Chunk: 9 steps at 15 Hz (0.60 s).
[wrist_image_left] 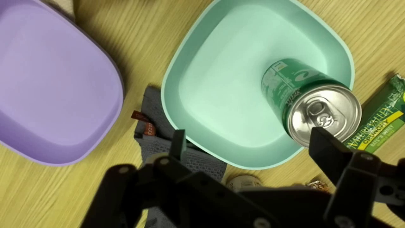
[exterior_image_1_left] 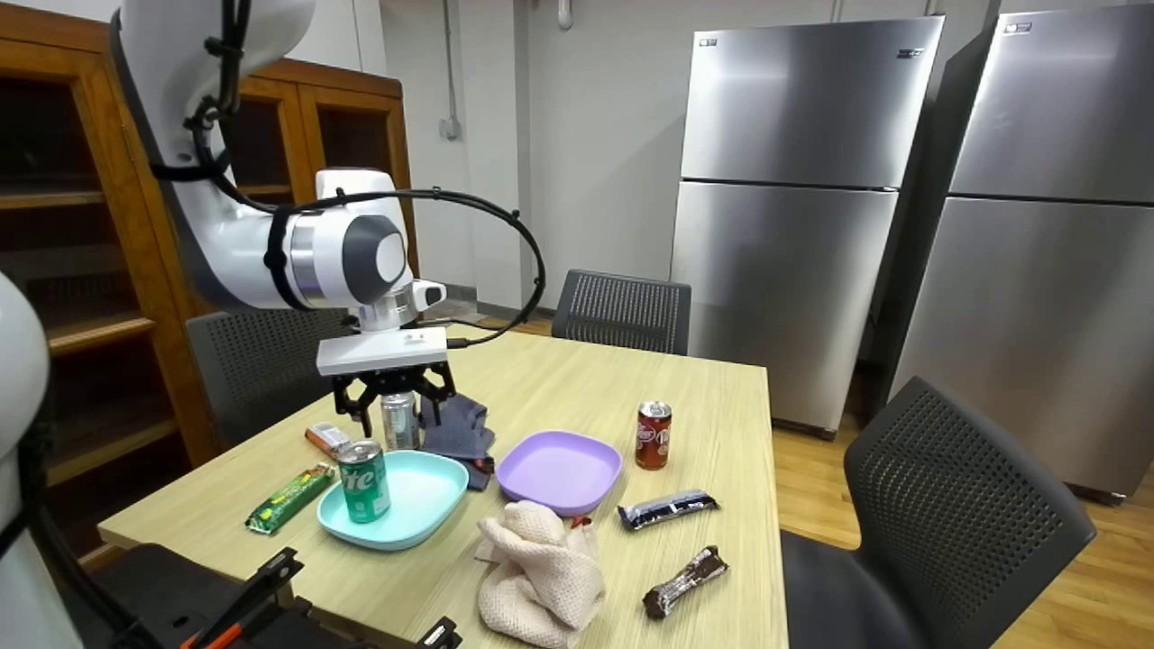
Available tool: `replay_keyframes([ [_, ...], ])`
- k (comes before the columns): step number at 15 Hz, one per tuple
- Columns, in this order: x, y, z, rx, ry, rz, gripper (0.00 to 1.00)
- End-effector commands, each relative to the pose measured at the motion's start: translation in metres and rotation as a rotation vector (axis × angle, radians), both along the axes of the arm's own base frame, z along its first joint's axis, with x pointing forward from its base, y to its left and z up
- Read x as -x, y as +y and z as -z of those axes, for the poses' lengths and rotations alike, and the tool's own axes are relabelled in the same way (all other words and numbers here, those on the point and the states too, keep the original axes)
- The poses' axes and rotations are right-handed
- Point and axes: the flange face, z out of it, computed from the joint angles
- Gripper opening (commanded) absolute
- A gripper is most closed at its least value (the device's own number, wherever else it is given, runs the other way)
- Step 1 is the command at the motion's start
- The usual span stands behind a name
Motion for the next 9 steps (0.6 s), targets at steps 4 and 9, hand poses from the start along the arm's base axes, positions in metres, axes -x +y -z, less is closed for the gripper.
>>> replay_keyframes([
  [4,-0.012,-0.026,-0.019,-0.006,0.016,0.132,1.0],
  [9,-0.024,-0.079,-0.022,-0.022,0.032,0.326,1.0],
])
